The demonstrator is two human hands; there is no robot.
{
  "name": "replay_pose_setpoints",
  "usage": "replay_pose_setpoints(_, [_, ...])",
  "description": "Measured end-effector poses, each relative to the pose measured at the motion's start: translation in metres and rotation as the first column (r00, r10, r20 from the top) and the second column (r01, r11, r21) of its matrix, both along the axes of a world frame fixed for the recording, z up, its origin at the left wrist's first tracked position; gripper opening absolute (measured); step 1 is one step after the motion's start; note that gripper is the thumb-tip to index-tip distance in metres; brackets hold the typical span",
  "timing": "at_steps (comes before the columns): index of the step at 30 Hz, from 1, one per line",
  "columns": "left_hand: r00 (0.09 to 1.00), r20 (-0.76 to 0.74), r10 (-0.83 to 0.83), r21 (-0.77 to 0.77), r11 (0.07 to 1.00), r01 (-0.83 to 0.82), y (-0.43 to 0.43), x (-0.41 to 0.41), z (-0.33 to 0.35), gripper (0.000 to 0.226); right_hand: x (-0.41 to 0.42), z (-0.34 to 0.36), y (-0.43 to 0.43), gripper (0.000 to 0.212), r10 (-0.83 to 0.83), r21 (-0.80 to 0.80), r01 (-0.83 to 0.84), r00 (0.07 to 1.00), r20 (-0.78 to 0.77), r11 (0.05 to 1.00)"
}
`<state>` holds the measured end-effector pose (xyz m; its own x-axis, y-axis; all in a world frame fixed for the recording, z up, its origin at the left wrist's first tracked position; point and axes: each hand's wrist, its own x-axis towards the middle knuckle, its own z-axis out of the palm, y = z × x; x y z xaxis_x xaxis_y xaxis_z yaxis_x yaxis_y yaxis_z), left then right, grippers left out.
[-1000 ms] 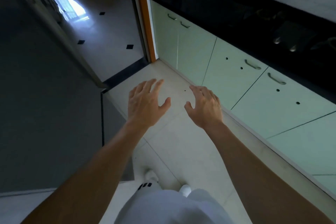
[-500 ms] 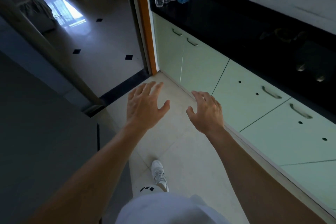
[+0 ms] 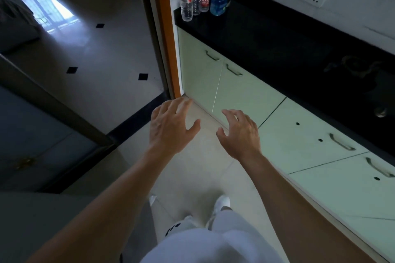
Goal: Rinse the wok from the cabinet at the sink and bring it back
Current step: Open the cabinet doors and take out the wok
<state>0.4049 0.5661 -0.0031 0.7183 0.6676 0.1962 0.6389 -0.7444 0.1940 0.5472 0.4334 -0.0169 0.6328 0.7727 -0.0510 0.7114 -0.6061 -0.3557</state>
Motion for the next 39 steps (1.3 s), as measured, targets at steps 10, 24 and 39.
replay_pose_setpoints(10, [0.999, -0.035, 0.035, -0.026, 0.999, -0.036, 0.119, 0.072, -0.014, 0.065, 0.069, -0.025, 0.126, 0.056, 0.062, -0.019, -0.063, 0.997, -0.038, 0.998])
replay_pose_setpoints(24, [0.995, -0.087, 0.049, -0.083, 0.995, -0.056, 0.283, 0.203, -0.010, 0.066, 0.220, -0.034, 0.305, 0.054, 0.106, 0.040, -0.102, 0.989, -0.100, 0.994])
replay_pose_setpoints(39, [0.897, -0.162, -0.411, -0.247, 0.897, 0.366, 0.396, 0.318, -0.062, 0.060, 0.249, -0.082, 0.317, 0.049, -0.374, -0.086, 0.370, 0.926, -0.046, 0.925])
